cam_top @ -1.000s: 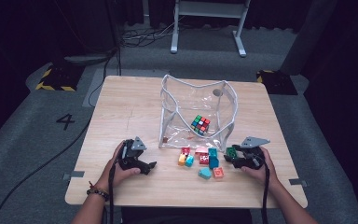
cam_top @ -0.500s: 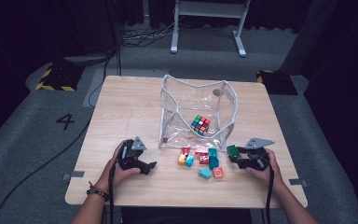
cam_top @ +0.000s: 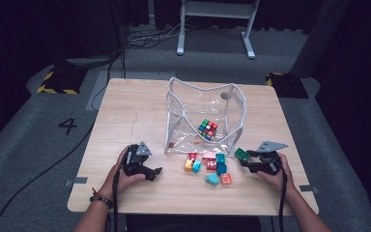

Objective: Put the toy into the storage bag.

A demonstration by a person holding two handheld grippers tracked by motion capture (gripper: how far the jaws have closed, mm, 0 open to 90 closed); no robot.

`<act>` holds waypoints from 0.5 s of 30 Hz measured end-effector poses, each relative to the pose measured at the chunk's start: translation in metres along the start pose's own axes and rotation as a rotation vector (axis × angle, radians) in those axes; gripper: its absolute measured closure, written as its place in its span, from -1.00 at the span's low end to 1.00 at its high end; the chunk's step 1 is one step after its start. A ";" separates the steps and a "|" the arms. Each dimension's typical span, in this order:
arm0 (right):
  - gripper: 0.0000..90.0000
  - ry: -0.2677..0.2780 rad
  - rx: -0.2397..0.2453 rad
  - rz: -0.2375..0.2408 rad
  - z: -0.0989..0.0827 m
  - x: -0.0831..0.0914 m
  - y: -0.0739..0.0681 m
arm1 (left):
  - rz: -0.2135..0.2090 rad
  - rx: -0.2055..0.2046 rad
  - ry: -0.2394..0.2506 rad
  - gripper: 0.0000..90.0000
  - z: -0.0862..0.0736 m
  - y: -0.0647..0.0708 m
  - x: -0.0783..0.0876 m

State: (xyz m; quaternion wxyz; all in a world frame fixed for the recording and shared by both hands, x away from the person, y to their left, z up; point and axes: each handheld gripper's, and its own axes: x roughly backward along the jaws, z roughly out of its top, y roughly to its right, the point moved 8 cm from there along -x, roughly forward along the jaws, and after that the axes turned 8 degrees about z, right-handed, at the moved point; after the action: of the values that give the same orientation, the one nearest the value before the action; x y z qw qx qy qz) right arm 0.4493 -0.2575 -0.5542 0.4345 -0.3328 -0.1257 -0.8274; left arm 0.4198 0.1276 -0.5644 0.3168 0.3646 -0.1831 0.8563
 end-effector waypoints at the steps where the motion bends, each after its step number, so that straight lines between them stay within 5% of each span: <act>1: -0.04 0.004 0.004 0.000 0.001 -0.001 0.000 | 0.004 0.002 -0.002 -0.90 0.000 0.000 0.000; 7: -0.03 0.019 0.013 -0.002 0.004 -0.006 0.001 | 0.002 0.005 0.003 -0.90 0.000 0.000 0.000; 12: 0.30 0.023 -0.007 -0.009 0.004 -0.004 0.004 | 0.003 0.003 0.003 -0.90 0.000 0.000 0.000; 15: 0.31 0.024 -0.009 -0.031 0.004 -0.002 0.007 | 0.000 0.001 -0.001 -0.90 0.000 0.000 0.000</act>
State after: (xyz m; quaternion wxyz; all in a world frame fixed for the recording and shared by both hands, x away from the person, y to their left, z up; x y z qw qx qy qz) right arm 0.4579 -0.2583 -0.5532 0.4219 -0.3228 -0.1221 -0.8384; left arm 0.4197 0.1276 -0.5644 0.3166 0.3653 -0.1827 0.8561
